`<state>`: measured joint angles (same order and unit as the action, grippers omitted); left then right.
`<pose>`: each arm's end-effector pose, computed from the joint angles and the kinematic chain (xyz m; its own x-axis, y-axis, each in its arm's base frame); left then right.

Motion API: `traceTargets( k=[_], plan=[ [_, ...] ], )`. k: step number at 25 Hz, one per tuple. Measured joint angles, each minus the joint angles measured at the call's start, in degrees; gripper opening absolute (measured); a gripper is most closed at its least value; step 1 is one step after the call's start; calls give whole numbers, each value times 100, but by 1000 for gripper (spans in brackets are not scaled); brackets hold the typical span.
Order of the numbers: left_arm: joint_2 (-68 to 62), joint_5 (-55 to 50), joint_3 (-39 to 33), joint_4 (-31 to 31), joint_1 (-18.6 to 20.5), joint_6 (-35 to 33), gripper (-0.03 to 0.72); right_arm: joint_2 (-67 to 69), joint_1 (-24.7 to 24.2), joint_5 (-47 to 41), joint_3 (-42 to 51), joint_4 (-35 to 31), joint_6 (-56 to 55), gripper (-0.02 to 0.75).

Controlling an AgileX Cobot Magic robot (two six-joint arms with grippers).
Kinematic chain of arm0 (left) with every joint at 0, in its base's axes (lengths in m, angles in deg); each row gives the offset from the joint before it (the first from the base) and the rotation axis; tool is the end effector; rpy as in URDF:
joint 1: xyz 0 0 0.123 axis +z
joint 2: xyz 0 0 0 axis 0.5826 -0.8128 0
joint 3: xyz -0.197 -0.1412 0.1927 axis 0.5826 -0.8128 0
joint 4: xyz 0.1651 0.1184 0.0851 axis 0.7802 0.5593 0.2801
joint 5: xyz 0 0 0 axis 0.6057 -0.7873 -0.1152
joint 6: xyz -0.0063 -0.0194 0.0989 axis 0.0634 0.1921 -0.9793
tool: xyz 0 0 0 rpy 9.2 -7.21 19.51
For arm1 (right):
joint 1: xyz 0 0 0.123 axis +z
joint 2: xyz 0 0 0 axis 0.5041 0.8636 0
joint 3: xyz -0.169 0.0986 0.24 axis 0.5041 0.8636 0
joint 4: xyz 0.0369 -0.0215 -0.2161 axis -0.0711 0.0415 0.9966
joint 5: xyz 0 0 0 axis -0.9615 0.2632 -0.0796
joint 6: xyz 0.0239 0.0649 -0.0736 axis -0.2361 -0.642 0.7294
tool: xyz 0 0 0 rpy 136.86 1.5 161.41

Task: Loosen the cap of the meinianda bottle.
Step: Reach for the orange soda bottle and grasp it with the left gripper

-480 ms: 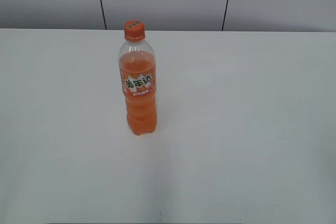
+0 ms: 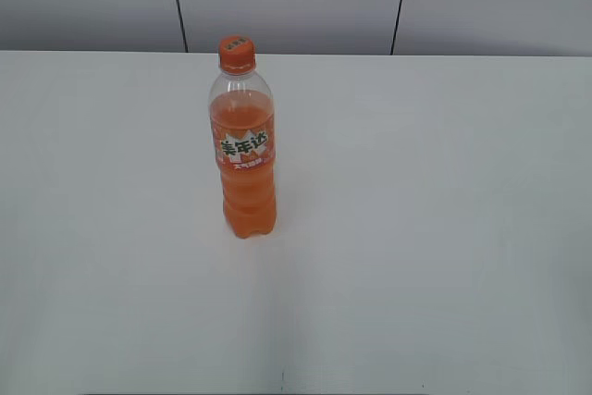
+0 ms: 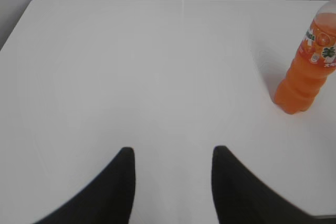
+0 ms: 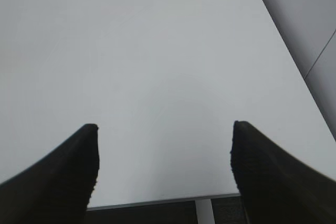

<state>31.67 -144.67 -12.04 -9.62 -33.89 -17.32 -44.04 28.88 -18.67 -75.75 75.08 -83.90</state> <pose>-0.0535 -0.0059 0.2647 -0.4302 -0.0290 -0.9023 0.0005 0.9995 -0.0323 -0.0523 0.0013 0.2559 -0.4751 -0.0166 -0.8798 0.0109 0.9996 -0.0248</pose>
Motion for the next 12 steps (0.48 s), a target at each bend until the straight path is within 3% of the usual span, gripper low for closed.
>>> traceTargets(
  k=[12],
  plan=[
    [0,0,0,0,0,0,310,0,0,0,0,0,0,585]
  ],
)
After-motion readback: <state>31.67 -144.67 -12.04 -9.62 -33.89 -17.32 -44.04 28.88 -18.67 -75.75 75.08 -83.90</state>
